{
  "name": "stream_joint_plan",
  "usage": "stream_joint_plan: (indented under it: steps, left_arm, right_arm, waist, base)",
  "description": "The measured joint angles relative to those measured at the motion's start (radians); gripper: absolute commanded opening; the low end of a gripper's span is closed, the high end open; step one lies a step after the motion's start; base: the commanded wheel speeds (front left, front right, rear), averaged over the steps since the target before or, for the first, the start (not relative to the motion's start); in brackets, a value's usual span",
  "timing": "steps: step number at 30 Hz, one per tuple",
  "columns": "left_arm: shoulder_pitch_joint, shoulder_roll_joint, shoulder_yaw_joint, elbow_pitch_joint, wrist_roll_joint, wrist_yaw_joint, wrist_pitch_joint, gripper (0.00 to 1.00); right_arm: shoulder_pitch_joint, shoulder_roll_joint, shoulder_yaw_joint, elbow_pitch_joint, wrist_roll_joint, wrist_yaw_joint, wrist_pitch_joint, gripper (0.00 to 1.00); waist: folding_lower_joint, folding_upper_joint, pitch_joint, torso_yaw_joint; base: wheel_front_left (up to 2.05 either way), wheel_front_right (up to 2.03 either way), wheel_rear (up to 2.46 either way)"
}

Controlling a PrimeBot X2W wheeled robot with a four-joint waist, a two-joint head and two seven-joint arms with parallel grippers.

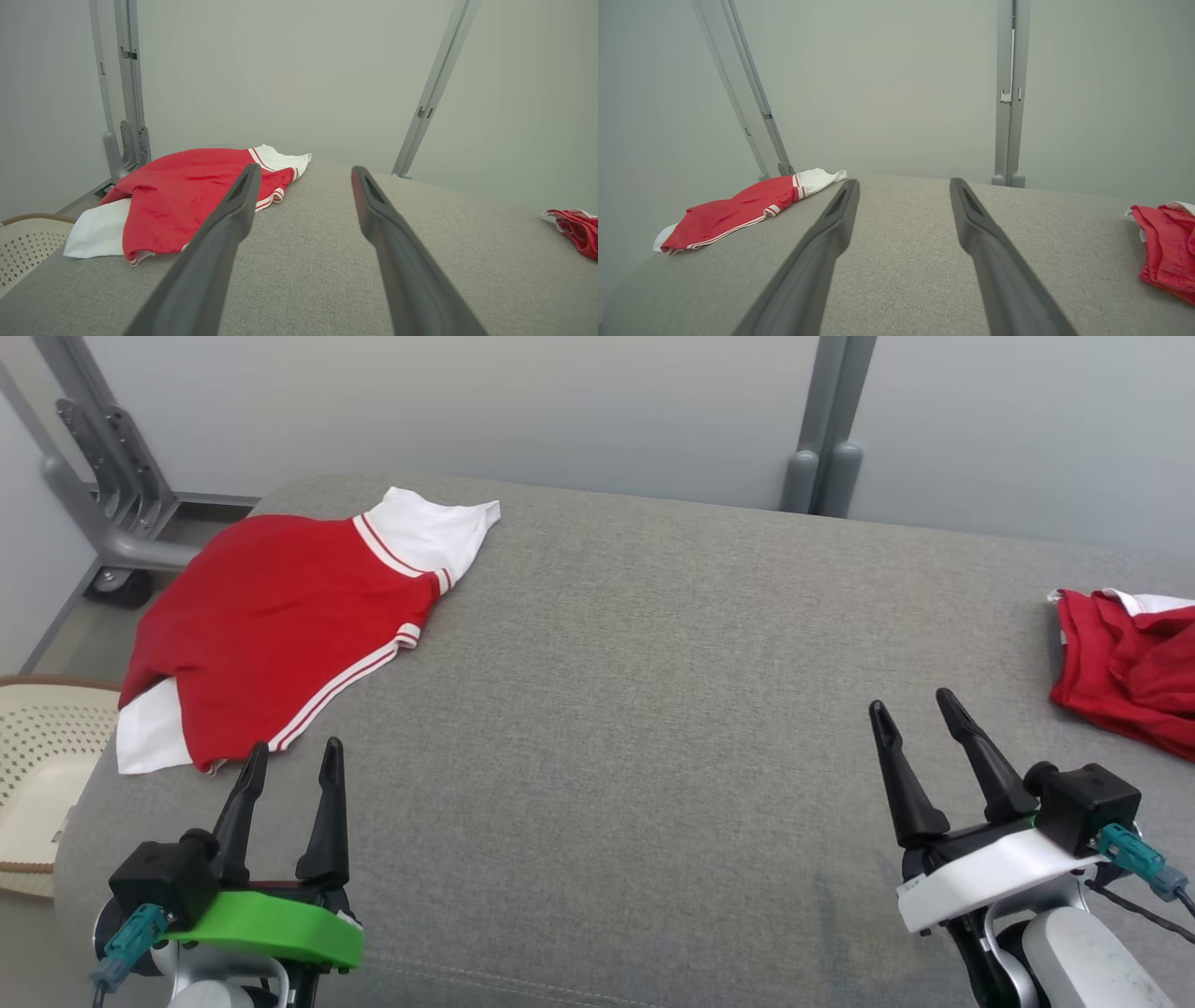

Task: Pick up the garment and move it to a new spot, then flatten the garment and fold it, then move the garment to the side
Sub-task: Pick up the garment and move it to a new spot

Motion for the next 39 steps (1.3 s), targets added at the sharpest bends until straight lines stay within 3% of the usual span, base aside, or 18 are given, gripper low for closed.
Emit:
stream_joint_plan:
  steps: [22,32,39]
  left_arm:
    - [0.0,-0.001,0.03,0.01,0.006,0.016,0.0,1.0]
    - [-0.001,0.011,0.044,0.007,0.006,0.017,0.0,1.0]
    - [-0.064,0.072,0.054,0.003,0.007,0.007,0.022,1.0]
  right_arm:
    - [-0.027,0.034,0.04,0.045,-0.02,0.037,0.0,1.0]
    - [-0.048,0.04,0.058,0.054,-0.035,0.044,0.0,1.0]
    - [-0.084,0.037,0.065,0.053,-0.053,0.044,0.0,1.0]
  waist:
    - [0.0,0.0,0.004,0.196]
    - [0.0,0.0,0.026,0.196]
    - [0.0,0.0,0.069,0.175]
  base:
    - [0.0,0.0,0.0]
    - [0.0,0.0,0.0]
    - [0.0,0.0,0.0]
